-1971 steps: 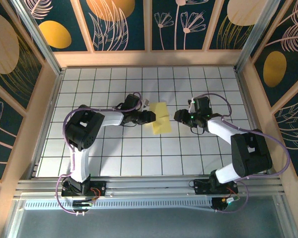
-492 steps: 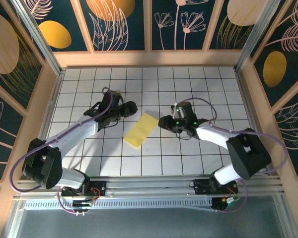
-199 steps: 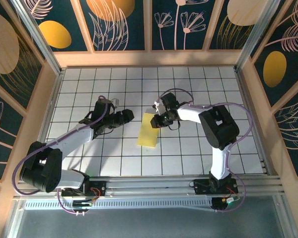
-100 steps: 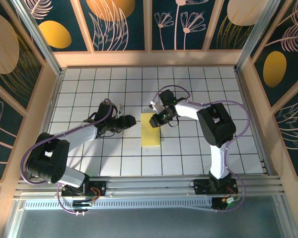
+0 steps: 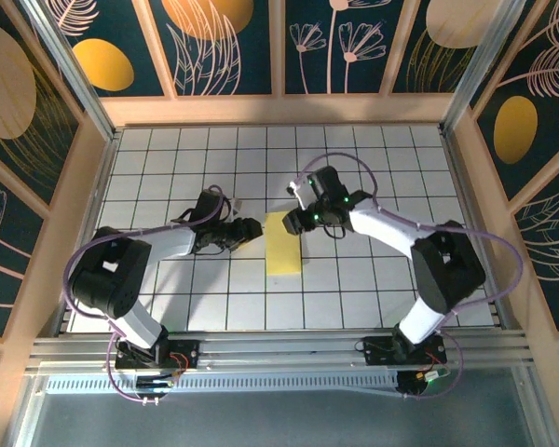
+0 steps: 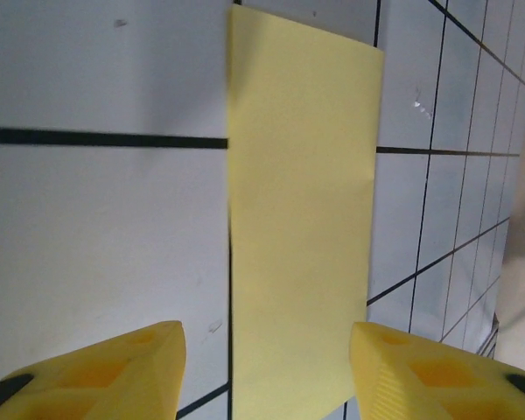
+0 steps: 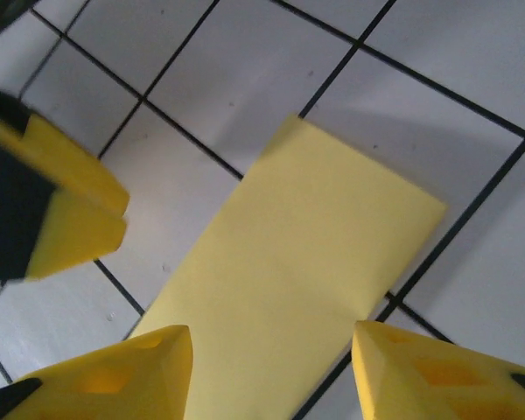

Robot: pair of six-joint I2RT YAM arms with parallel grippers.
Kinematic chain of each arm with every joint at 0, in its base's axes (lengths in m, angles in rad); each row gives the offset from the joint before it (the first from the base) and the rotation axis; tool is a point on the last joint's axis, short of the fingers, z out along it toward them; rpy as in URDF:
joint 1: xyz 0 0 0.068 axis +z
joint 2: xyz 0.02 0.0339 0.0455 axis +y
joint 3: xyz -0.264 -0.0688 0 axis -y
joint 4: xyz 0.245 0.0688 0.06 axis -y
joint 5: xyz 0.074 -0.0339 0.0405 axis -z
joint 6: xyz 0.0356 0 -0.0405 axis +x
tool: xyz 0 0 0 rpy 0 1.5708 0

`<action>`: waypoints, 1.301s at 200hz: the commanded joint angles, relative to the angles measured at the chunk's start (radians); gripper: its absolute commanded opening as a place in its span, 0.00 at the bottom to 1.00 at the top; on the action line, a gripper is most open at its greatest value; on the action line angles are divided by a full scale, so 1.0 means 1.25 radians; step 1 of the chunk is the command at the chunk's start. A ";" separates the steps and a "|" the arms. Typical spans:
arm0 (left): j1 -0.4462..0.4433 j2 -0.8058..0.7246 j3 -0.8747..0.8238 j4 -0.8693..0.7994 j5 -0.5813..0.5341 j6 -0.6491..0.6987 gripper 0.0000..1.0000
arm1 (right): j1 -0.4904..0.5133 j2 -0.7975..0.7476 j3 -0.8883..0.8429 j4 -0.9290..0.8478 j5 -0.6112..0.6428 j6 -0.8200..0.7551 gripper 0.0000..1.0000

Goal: Fold a paper plane with a square sheet of paper (fold left side to right side)
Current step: Rotate the paper at the center of the table, then third fold the triangle at the center of the table.

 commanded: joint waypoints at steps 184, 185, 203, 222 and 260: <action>-0.046 -0.004 0.006 -0.003 -0.059 -0.008 0.50 | -0.061 0.072 -0.175 0.258 -0.193 0.323 0.20; -0.046 -0.004 0.006 -0.003 -0.060 -0.008 0.50 | -0.061 0.075 -0.174 0.258 -0.193 0.323 0.19; -0.046 -0.010 -0.003 -0.008 -0.060 -0.007 0.50 | -0.062 0.103 -0.173 0.258 -0.187 0.327 0.16; -0.047 -0.012 -0.010 -0.014 -0.053 -0.007 0.50 | -0.062 0.127 -0.174 0.243 -0.162 0.329 0.11; -0.065 -0.004 -0.015 -0.028 -0.030 -0.011 0.50 | -0.061 0.144 -0.200 0.238 -0.142 0.325 0.08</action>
